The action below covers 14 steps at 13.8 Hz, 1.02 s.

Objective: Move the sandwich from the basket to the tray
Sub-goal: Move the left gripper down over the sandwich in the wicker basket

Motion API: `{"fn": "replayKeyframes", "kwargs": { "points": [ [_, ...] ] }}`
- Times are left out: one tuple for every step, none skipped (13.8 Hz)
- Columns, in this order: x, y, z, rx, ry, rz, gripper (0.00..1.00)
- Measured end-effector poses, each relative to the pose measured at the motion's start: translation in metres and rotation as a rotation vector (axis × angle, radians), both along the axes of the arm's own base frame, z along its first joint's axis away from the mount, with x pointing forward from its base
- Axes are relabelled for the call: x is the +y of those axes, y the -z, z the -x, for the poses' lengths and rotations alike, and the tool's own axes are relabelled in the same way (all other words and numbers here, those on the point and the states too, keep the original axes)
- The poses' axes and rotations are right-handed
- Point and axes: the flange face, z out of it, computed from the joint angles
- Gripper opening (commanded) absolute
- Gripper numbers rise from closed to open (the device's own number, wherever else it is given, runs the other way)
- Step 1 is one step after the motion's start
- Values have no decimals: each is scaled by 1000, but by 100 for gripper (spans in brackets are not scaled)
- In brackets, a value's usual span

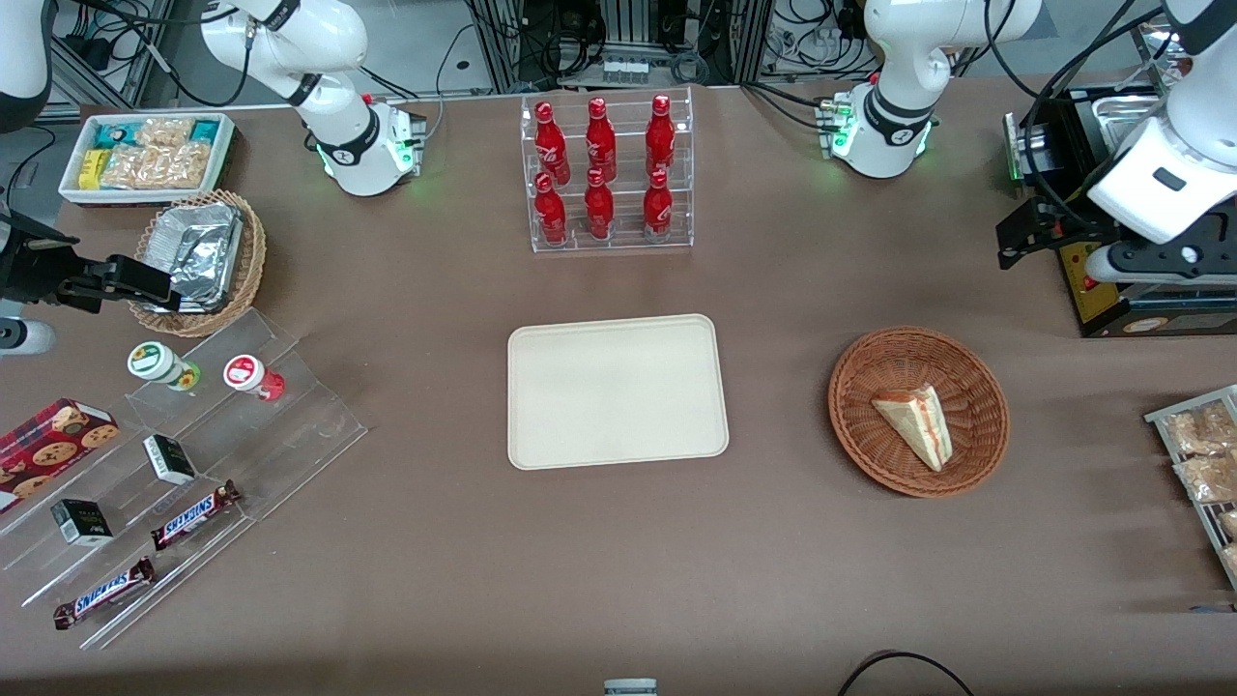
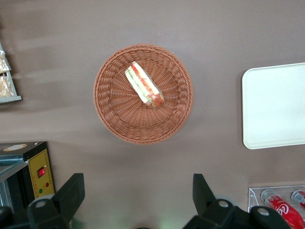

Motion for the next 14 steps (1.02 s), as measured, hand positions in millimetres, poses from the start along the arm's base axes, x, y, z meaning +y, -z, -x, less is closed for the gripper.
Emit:
{"fn": "replayKeyframes", "kwargs": {
  "points": [
    [6,0,0,3,-10,0,100],
    [9,0,0,9,-16,0,100],
    [10,1,0,11,-17,0,100],
    [10,1,0,12,-16,0,100],
    [10,3,0,16,-16,-1,100],
    [10,8,-2,25,-18,-2,100],
    [11,18,-5,31,-22,-3,100],
    [11,31,-9,29,-35,-3,100],
    [12,48,-13,19,-58,-3,100],
    [13,68,-16,6,-91,-3,100],
    [13,87,-18,-6,-133,-2,100],
    [13,107,-18,-17,-183,-2,100],
    [12,127,-18,-30,-227,0,100],
    [12,146,-17,-49,-268,3,100]
  ]
}}
